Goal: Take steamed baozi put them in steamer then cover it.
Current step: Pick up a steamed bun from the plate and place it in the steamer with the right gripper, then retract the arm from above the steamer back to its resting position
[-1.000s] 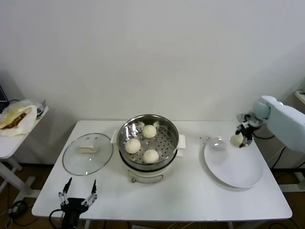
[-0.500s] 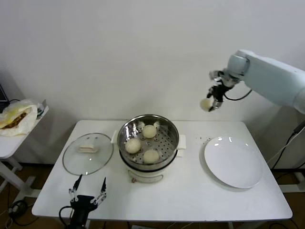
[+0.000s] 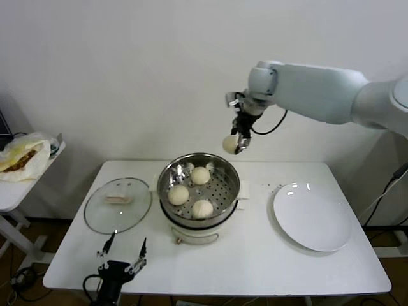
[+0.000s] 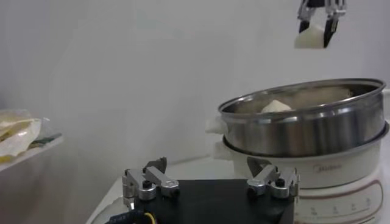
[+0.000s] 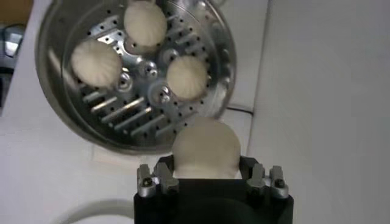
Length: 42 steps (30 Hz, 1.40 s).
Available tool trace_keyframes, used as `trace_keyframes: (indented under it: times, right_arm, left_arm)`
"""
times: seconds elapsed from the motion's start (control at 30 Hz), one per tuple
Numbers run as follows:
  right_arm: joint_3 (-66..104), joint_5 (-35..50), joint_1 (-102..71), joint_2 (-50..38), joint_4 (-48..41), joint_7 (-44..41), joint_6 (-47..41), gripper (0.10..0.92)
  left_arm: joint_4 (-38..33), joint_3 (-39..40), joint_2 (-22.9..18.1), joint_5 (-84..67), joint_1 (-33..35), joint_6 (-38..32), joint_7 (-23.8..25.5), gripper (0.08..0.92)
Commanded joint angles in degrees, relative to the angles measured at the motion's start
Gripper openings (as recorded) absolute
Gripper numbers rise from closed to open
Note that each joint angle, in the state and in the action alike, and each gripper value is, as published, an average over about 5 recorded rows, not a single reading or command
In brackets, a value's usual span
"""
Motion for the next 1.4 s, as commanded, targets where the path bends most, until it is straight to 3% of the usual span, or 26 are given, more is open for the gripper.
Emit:
trace_keyframes:
  times: [0.03,0.87,1.13,1.4]
  right_arm:
    - [-4.6,6.0,-2.0,5.4,4.3,3.2,-2.2,0.679]
    - [-5.8,0.6,-9.3,7.0,2.4,3.4,-1.9,0.681]
    - [-4.3,0.4,-8.7,6.2,2.0,4.0,-2.0,0.815]
    - [-2.4,1.4,-4.4,3.1,4.5,0.8,-1.4,0.823]
  left_arm:
    - [0.1,0.0,0.7,-0.4,-0.2,0.0,0.1,0.823]
    - [1.6,-1.0,2.4,-1.9,-0.2,-0.8,-0.3,0.823]
    - [1.7,-0.6,2.5,-1.8,-0.9,-0.5,-0.3,0.823]
    - [1.8,-0.5,2.6,-1.7,-1.1,-0.5,-0.3,0.823]
